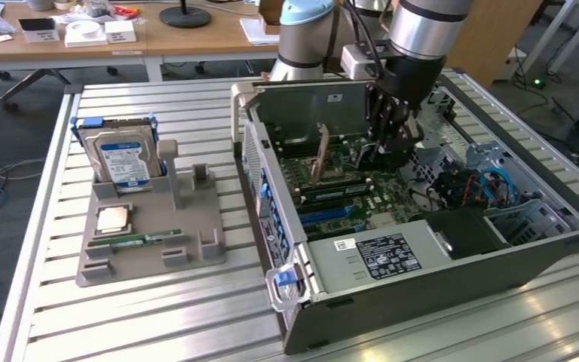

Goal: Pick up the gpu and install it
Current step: 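Insert the gpu into the slot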

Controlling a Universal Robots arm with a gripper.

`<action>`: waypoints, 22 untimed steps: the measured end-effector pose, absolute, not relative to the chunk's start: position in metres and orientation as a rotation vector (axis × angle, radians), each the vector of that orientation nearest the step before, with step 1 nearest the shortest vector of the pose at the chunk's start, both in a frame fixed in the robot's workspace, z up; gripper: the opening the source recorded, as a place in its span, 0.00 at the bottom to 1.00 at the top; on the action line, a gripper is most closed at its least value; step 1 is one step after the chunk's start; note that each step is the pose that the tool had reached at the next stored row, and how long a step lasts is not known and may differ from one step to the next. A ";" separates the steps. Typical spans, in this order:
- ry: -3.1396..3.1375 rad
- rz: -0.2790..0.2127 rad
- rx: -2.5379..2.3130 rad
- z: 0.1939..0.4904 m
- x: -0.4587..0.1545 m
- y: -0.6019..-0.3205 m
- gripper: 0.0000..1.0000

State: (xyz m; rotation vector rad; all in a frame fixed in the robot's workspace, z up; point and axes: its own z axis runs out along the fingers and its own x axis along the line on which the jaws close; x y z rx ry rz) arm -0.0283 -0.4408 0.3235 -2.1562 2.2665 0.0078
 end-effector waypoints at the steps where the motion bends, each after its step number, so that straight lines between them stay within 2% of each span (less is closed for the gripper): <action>1: 2.266 0.008 -2.156 0.323 -0.028 -0.441 0.26; 22: 2.266 0.008 -2.156 0.319 -0.036 -0.441 0.26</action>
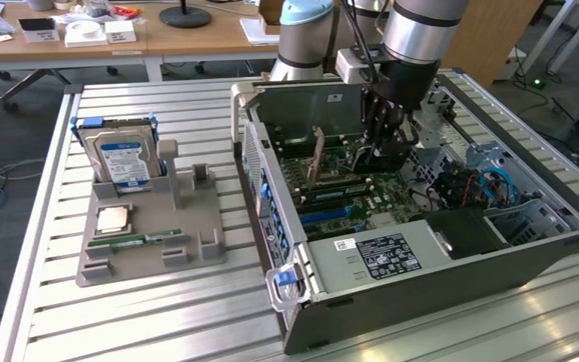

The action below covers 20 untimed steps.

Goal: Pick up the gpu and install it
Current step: 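Insert the gpu into the slot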

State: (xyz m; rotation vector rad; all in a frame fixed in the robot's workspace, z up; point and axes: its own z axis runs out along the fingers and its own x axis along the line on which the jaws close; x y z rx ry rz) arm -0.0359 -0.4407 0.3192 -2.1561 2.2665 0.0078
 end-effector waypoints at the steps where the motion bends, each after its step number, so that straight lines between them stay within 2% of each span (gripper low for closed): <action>1: 2.266 0.008 -2.156 0.319 -0.038 -0.441 0.26; 20: 2.249 0.010 -2.173 0.316 -0.048 -0.450 0.26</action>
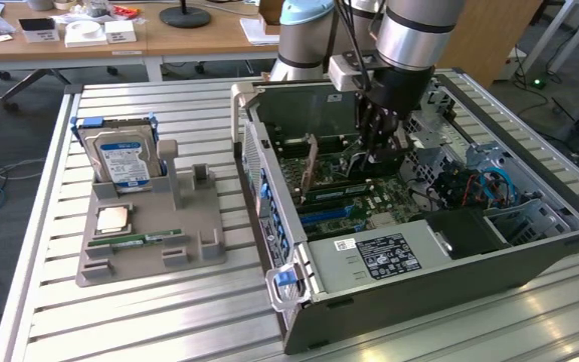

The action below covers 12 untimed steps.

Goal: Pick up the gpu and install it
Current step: 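Insert the gpu into the slot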

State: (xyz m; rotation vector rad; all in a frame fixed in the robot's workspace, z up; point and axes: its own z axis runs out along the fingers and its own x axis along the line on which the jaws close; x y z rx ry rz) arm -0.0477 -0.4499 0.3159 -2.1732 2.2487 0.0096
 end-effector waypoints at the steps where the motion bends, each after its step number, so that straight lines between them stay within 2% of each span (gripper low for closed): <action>1: 2.246 0.010 -2.175 0.315 -0.048 -0.450 0.26; 12: 2.226 0.018 -2.189 0.303 -0.053 -0.450 0.26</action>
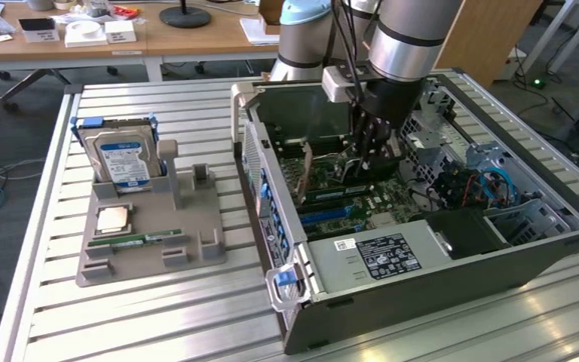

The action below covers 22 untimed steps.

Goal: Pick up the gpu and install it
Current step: 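Insert the gpu into the slot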

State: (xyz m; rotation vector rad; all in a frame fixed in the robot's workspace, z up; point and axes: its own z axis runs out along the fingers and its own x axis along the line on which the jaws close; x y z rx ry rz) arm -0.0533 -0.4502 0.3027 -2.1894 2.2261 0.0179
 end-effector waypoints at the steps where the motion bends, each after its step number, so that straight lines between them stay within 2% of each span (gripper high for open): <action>1: 2.226 0.018 -2.190 0.302 -0.053 -0.450 0.26; 22: 2.226 0.018 -2.189 0.291 -0.053 -0.450 0.26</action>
